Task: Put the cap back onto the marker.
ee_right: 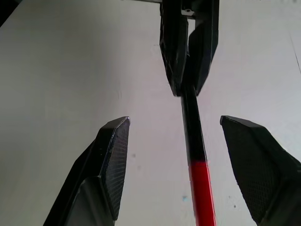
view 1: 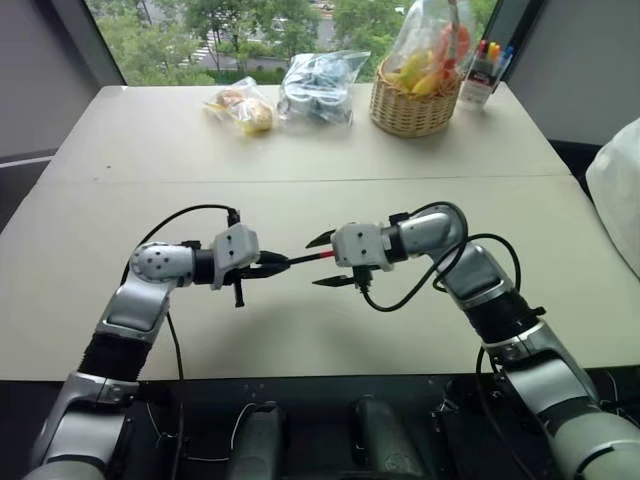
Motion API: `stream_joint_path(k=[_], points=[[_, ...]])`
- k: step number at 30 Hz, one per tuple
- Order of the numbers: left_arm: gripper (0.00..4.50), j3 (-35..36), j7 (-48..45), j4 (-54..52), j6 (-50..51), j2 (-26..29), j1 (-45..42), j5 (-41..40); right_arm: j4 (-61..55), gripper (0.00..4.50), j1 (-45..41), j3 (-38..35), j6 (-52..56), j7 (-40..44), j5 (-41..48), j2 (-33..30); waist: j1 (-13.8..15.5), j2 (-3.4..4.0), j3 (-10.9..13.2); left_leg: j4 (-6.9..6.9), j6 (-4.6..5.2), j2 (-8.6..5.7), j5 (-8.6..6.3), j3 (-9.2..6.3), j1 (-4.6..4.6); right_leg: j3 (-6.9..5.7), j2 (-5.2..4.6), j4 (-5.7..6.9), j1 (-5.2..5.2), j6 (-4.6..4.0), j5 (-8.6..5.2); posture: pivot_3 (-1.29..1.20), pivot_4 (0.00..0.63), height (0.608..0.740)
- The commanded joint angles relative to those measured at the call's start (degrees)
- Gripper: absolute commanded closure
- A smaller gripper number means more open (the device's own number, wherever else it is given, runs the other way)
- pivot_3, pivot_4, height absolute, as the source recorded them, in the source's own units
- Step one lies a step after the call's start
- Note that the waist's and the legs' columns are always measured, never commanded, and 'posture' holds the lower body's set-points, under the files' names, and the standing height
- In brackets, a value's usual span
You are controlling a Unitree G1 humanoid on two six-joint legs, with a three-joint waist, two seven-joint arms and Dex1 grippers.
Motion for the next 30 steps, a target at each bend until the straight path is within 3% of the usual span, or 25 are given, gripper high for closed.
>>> stream_joint_path(k=[1, 11, 17, 23, 28, 30], points=[[4.5, 3.13, 3.67, -5.58, 3.64, 0.86, 2.26, -1.81, -0.97, 1.59, -0.88, -2.95, 0.07, -1.72, 1.89, -0.61, 0.03, 0.0, 0.0, 0.0, 0.0, 0.0, 0.0, -0.01, 0.0, 0.0, 0.0, 0.0, 0.0, 0.0, 0.0, 0.0, 0.15, 0.74], [4.5, 14.51, 27.02, -19.46, 27.52, -3.32, 10.41, -3.77, -7.29, 1.59, 4.32, -6.96, 8.29, -8.32, 4.69, -0.26, -0.03, 0.0, 0.0, -0.02, 0.0, 0.0, 0.0, -0.21, 0.01, 0.01, -0.02, 0.0, 0.0, 0.0, 0.0, 0.0, 0.15, 0.74], [4.5, 19.94, 42.99, -28.17, 44.93, -12.35, 12.01, -4.52, -11.05, 1.59, 7.31, -6.93, 11.84, -11.22, 5.44, -0.3, 0.06, -0.02, -0.01, 0.01, 0.0, -0.01, 0.0, -0.27, 0.02, -0.01, -0.04, 0.01, 0.03, 0.01, 0.0, 0.0, 0.15, 0.74], [4.5, 23.11, 52.25, -29.4, 51.96, -17.9, 12.93, -3.86, -11.74, 1.59, 8.06, -6.45, 12.54, -12.43, 5.62, -0.31, 0.02, -0.03, -0.02, 0.01, -0.01, -0.02, 0.0, -0.29, 0.05, -0.03, -0.03, 0.01, 0.06, 0.0, 0.0, 0.0, 0.15, 0.74], [4.5, 22.96, 53.49, -29.81, 53.24, -17.95, 14.32, -4.32, -11.46, 1.59, 7.95, -6.11, 12.36, -12.98, 5.49, -0.08, 0.05, -0.03, -0.02, -0.01, -0.01, -0.02, 0.0, -0.29, 0.07, -0.03, -0.03, -0.01, 0.07, 0.0, 0.0, 0.0, 0.15, 0.74], [3.5, 23.22, 53.56, -29.76, 53.37, -17.85, 14.28, -4.69, -11.35, 1.55, 7.91, -5.98, 12.24, -13.14, 5.42, -0.06, 0.06, -0.04, -0.02, 0.0, -0.02, -0.02, 0.0, -0.28, 0.07, -0.03, -0.04, -0.01, 0.09, -0.01, 0.0, 0.0, 0.15, 0.74]])
